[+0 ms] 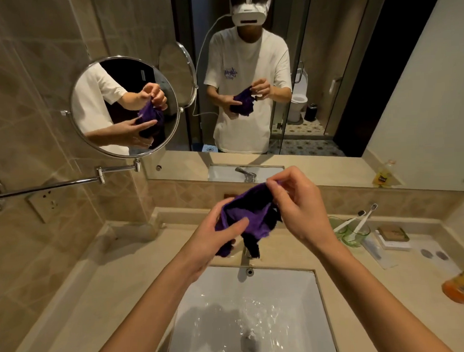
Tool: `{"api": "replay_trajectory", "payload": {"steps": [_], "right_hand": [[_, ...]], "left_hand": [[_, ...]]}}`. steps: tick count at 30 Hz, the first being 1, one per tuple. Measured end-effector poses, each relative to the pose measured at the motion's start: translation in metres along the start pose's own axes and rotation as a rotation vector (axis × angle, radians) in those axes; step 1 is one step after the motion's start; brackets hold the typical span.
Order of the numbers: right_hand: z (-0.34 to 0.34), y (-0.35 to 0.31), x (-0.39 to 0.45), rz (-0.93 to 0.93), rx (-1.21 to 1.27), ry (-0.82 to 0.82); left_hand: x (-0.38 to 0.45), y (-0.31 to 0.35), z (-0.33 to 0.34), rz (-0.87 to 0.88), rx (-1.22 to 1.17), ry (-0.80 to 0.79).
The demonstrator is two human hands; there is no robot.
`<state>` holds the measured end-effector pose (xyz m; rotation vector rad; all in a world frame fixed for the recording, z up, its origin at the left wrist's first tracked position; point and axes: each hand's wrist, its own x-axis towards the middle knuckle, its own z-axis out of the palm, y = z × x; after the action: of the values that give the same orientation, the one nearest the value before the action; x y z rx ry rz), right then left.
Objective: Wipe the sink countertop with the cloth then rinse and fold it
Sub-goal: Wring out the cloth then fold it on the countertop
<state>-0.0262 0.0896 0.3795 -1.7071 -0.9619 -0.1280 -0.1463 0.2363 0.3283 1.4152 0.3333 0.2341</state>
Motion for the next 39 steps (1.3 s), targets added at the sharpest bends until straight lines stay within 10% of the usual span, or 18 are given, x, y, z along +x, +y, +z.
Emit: {"api": "replay_trajectory", "payload": {"steps": [8, 20, 39], "right_hand": [[0.002, -0.013, 0.020, 0.021, 0.033, -0.014], [-0.006, -0.027, 0.034, 0.021, 0.032, -0.024], [-0.074, -0.021, 0.030, 0.083, 0.063, 0.076]], "left_hand": [[0.018, 0.020, -0.009, 0.194, 0.527, 0.013], [0.014, 0.012, 0.025, 0.149, 0.095, -0.075], [0.018, -0.058, -0.021, 0.159, 0.530, 0.097]]}}
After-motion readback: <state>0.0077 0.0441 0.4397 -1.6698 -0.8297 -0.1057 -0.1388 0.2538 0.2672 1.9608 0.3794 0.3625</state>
